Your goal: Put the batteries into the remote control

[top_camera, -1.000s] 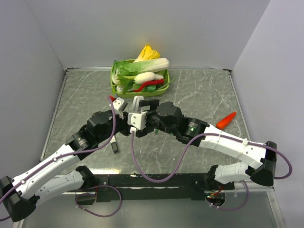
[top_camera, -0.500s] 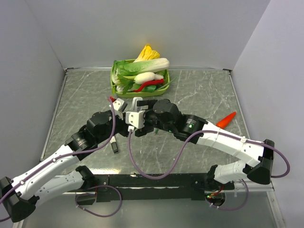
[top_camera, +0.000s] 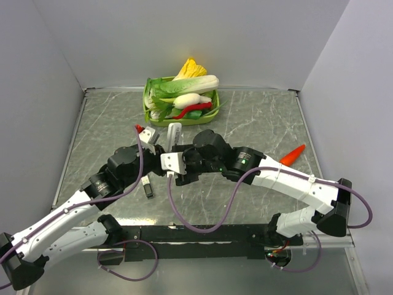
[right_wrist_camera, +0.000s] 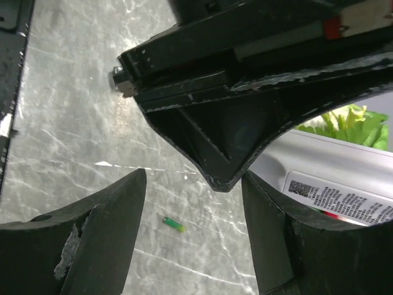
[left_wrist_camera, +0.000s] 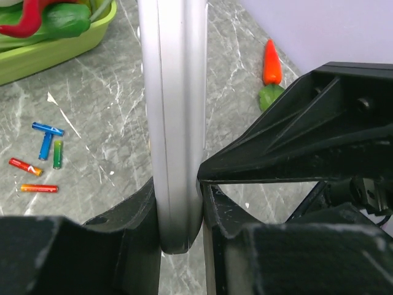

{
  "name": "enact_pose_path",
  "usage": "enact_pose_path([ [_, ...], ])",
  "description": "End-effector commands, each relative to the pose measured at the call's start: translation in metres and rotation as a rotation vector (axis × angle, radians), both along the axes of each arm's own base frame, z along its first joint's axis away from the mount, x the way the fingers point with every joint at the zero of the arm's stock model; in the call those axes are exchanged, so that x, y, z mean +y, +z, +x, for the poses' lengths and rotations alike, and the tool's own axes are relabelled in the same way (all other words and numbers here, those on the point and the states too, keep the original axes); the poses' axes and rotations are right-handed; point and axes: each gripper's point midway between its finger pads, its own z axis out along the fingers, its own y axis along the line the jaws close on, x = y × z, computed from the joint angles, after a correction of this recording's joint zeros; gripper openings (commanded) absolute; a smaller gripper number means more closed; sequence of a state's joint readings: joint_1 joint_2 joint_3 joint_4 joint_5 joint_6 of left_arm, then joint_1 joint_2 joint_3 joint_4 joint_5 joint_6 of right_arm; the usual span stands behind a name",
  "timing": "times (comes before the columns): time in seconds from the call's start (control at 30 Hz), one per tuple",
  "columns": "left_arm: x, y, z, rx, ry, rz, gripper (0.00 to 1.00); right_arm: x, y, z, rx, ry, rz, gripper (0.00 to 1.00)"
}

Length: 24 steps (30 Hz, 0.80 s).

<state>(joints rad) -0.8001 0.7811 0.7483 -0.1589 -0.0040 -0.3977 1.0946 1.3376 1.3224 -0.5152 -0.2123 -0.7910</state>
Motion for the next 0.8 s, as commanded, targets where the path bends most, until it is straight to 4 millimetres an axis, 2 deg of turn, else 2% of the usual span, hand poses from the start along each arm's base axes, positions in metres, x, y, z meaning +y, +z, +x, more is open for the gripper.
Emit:
enact_pose_path([
  [0.0, -0.002, 0.023, 0.006, -0.029, 0.046, -0.095, 0.01, -0.001, 0.016, -0.004, 0.049, -0.04, 0.101, 0.72],
  [0.17, 0.0, 0.008, 0.008, 0.004, 0.085, -0.142, 0.01, -0.022, 0.069, 0.025, 0.098, -0.277, 0.419, 0.77],
  [0.2, 0.0, 0.006, 0.006, 0.01, 0.078, -0.152, 0.01, -0.026, 0.075, 0.031, 0.175, -0.351, 0.498, 0.79],
  [0.27, -0.005, 0.01, 0.005, -0.006, 0.059, -0.196, 0.01, -0.037, 0.087, 0.043, 0.236, -0.462, 0.624, 0.87],
  [0.3, -0.008, 0.01, 0.002, -0.005, 0.035, -0.207, 0.01, -0.036, 0.088, 0.043, 0.339, -0.512, 0.684, 0.93],
  [0.4, -0.014, 0.013, 0.0, -0.012, 0.009, -0.25, 0.01, -0.037, 0.092, 0.05, 0.489, -0.618, 0.795, 0.99],
  [0.5, -0.02, 0.014, -0.002, -0.01, -0.024, -0.283, 0.01, -0.032, 0.096, 0.056, 0.604, -0.686, 0.892, 0.99],
  [0.57, -0.023, 0.017, -0.002, -0.013, -0.034, -0.307, 0.01, -0.027, 0.081, 0.063, 0.661, -0.753, 0.876, 0.99],
  [0.77, -0.031, 0.016, -0.003, 0.008, -0.059, -0.339, 0.01, -0.012, 0.063, 0.069, 0.728, -0.801, 0.838, 0.99],
])
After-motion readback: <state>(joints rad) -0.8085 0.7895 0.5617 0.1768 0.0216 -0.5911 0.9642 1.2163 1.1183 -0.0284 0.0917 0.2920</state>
